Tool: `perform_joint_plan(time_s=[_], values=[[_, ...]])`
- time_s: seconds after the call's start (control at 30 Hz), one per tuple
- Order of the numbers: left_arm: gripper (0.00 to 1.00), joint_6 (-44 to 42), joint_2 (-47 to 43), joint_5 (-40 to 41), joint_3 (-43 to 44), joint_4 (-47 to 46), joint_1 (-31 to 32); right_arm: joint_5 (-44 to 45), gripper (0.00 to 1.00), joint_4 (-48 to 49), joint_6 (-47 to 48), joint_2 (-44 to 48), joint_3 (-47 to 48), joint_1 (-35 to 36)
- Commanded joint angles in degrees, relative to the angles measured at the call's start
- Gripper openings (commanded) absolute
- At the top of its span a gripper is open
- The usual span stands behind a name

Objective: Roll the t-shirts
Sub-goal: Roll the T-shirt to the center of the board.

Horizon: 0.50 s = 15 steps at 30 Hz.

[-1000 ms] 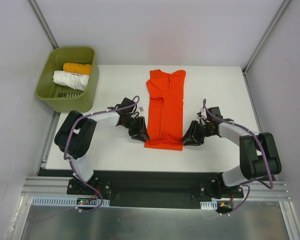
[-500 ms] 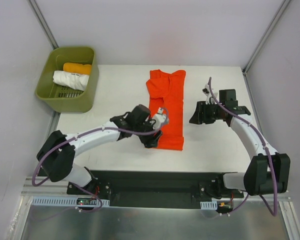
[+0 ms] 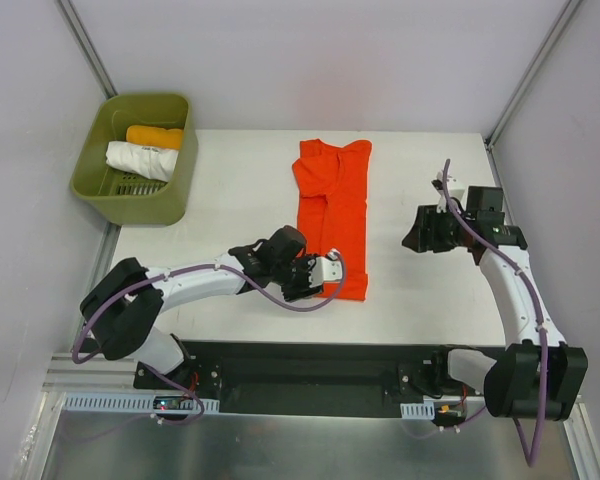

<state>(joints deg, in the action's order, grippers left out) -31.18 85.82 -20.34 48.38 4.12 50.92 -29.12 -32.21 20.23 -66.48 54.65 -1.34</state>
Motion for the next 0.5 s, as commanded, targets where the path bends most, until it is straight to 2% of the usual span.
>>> perform_joint_plan(time_s=[0.0, 0.17, 0.2, 0.3, 0.47], values=[[0.42, -1.7, -0.91, -4.97, 1.71, -1.31, 0.06, -0.67, 0.57, -1.98, 1.3, 3.19, -1.21, -1.38], [0.33, 2.34, -1.8, -10.95, 4.26, 1.85, 0.06, -1.28, 0.57, -2.16, 1.04, 3.72, -2.18, -2.35], [0.27, 2.87, 0.12, -10.43, 5.05, 2.73, 0.06, -1.46, 0.57, -2.07, 0.87, 3.72, -2.44, -2.43], [0.22, 4.02, 5.03, -7.1, 8.21, 6.24, -0.2, -1.72, 0.57, -1.72, 0.34, 3.64, -2.62, -2.79], [0.2, 3.15, 10.32, -2.7, 10.07, 6.87, -1.96, -1.99, 0.57, -1.72, 0.16, 3.55, -2.62, -3.31]])
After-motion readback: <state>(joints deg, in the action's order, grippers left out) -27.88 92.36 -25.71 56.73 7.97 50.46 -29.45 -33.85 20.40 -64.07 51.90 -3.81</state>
